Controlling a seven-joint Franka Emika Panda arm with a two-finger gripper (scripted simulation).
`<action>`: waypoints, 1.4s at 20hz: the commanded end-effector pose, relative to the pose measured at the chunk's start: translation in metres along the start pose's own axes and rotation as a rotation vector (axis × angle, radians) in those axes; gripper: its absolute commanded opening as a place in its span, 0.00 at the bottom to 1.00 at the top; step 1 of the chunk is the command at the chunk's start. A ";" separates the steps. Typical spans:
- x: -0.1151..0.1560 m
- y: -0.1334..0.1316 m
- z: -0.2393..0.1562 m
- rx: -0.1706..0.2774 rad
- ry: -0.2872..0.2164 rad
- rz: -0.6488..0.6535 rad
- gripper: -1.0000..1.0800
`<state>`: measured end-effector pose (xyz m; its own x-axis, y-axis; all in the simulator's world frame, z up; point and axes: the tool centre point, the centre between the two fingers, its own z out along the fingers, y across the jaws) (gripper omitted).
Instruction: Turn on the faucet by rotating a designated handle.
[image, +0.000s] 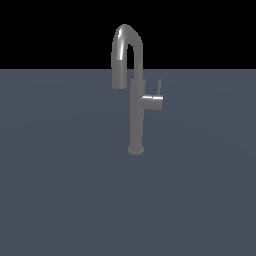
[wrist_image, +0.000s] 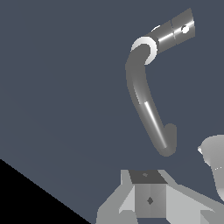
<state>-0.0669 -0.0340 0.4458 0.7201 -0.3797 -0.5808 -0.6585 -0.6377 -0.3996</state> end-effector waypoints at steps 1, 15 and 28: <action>0.018 0.000 -0.001 0.058 -0.044 0.059 0.00; 0.114 0.022 0.015 0.387 -0.294 0.396 0.00; 0.182 0.056 0.058 0.674 -0.514 0.693 0.00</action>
<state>0.0137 -0.0991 0.2841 0.0971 -0.1144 -0.9887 -0.9847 0.1337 -0.1122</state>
